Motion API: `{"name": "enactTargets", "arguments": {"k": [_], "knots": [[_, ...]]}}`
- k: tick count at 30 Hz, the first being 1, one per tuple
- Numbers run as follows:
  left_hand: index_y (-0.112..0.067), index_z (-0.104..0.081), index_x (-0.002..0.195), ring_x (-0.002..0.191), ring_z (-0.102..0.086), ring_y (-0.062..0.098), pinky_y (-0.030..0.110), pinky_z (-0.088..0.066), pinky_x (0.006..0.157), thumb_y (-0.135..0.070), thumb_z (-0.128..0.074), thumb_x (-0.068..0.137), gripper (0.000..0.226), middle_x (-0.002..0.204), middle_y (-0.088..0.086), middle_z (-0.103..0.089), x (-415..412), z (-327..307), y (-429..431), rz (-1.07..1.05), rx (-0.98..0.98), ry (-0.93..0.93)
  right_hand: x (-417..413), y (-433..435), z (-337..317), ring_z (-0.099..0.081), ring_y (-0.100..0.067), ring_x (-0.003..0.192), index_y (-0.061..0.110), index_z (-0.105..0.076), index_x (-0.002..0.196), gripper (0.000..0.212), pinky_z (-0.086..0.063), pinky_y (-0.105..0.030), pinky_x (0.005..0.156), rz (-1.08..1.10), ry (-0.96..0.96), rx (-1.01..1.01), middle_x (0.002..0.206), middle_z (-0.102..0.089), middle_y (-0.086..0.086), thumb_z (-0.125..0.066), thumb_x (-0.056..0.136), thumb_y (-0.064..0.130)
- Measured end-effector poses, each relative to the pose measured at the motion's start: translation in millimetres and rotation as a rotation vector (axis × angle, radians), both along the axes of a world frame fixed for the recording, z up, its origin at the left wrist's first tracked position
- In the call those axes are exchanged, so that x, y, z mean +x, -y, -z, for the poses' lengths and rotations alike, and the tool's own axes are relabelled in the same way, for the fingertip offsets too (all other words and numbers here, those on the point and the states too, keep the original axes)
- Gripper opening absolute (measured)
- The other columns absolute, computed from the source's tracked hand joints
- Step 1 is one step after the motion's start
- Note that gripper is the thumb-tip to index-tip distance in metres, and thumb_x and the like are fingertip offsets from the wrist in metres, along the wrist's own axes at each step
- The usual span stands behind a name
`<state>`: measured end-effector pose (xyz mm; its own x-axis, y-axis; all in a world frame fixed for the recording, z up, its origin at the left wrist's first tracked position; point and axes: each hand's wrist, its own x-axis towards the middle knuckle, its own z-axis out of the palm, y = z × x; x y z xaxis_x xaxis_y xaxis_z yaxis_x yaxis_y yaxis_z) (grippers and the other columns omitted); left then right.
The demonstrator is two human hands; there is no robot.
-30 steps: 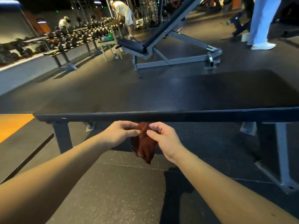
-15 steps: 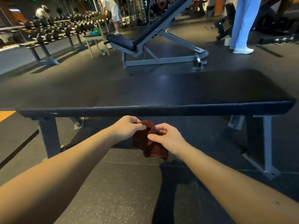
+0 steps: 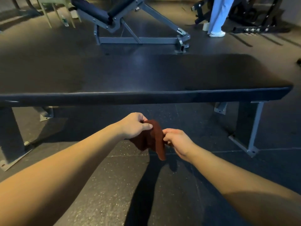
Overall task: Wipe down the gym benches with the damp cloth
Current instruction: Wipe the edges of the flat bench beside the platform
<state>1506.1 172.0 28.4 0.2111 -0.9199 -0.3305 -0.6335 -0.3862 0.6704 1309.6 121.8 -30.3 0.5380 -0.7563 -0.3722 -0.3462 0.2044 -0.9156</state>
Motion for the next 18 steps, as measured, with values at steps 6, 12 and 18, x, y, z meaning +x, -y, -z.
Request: {"name": "enactTargets", "arguments": {"k": [6, 12, 18], "knots": [[-0.024, -0.062, 0.105, 0.103, -0.063, 0.019, 0.036, -0.051, 0.092, -0.041, -0.067, 0.096, 0.02, 0.107, -0.001, -0.068, 10.1, 24.1, 25.7, 0.139, 0.079, -0.071, -4.3, -13.8, 2.9, -0.073, -0.018, 0.092, 0.021, -0.076, 0.094, 0.008, -0.057, -0.033, 0.087, 0.048, -0.212, -0.163, 0.092, -0.077, -0.001, -0.078, 0.088, 0.026], [-0.024, -0.065, 0.104, 0.098, -0.061, 0.014, 0.035, -0.051, 0.087, -0.051, -0.07, 0.09, 0.031, 0.106, -0.003, -0.066, -11.5, 26.7, 44.7, 0.235, 0.084, -0.061, -28.7, -30.6, -25.0, -0.073, -0.012, 0.084, 0.02, -0.075, 0.097, 0.009, -0.059, -0.032, 0.085, 0.205, -0.301, -0.212, 0.09, -0.078, 0.001, -0.069, 0.095, 0.013], [-0.024, -0.063, 0.112, 0.105, -0.058, 0.016, 0.034, -0.045, 0.088, -0.054, -0.067, 0.092, 0.036, 0.114, -0.005, -0.059, -40.5, 1.7, 41.4, 0.298, 0.111, -0.055, -51.2, -40.4, -63.6, -0.072, -0.018, 0.088, 0.013, -0.073, 0.105, 0.012, -0.056, -0.029, 0.084, 0.295, -0.375, -0.187, 0.098, -0.078, -0.008, -0.062, 0.1, 0.012]]}}
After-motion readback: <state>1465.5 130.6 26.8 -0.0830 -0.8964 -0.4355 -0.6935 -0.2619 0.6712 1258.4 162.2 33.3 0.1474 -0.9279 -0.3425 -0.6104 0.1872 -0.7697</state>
